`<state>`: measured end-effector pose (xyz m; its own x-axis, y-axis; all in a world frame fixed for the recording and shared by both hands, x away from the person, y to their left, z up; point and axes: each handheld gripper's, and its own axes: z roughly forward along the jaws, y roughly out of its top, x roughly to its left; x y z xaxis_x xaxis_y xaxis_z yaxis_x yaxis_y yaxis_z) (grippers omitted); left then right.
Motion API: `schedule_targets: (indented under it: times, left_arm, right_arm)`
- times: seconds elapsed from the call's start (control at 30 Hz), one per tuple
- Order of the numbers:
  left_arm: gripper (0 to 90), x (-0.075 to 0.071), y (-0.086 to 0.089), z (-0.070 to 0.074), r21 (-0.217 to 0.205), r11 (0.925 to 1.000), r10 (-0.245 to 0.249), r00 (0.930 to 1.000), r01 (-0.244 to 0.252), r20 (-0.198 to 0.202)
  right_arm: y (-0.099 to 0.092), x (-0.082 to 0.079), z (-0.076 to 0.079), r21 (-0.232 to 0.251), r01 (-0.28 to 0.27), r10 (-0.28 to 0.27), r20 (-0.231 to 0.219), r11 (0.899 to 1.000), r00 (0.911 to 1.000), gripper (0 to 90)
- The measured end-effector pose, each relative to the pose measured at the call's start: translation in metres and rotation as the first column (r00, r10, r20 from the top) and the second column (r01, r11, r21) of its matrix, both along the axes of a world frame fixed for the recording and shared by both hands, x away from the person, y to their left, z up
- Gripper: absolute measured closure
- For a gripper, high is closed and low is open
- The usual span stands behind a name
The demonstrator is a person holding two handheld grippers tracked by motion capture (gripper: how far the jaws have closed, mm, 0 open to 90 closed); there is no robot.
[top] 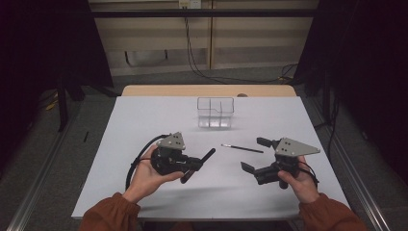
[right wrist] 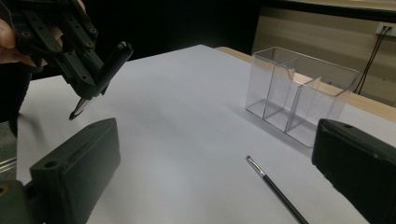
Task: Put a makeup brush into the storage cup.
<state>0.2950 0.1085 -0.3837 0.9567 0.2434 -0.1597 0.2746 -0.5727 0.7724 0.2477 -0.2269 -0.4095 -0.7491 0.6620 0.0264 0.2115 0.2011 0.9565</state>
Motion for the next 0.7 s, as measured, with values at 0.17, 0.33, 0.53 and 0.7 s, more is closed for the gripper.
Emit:
schedule_targets:
  times: [0.17,0.33,0.53,0.7]
  left_arm:
    - [79.9,-0.001,-0.007,0.004,0.09,0.995,-0.043,0.9991,0.042,0.003]
    - [79.9,0.001,-0.009,0.008,0.149,0.9872,-0.057,0.9983,0.058,-0.008]
    - [79.9,0.01,-0.016,0.008,0.22,0.9728,-0.074,0.9973,0.072,-0.001]
    - [79.9,0.012,-0.023,0.003,0.28,0.9561,-0.084,0.9962,0.087,-0.024]
  right_arm:
    - [0.003,0.004,0.0,-0.024,-0.03,0.029,-0.033,0.999,0.999,0.7]
    - [0.006,0.008,-0.003,-0.087,-0.09,0.081,-0.102,0.992,0.9914,0.3]
    - [0.01,0.016,0.0,-0.139,-0.19,0.165,-0.175,0.972,0.9707,4.4]
    - [0.014,0.021,-0.002,-0.184,-0.233,0.194,-0.208,0.955,0.9587,4.6]
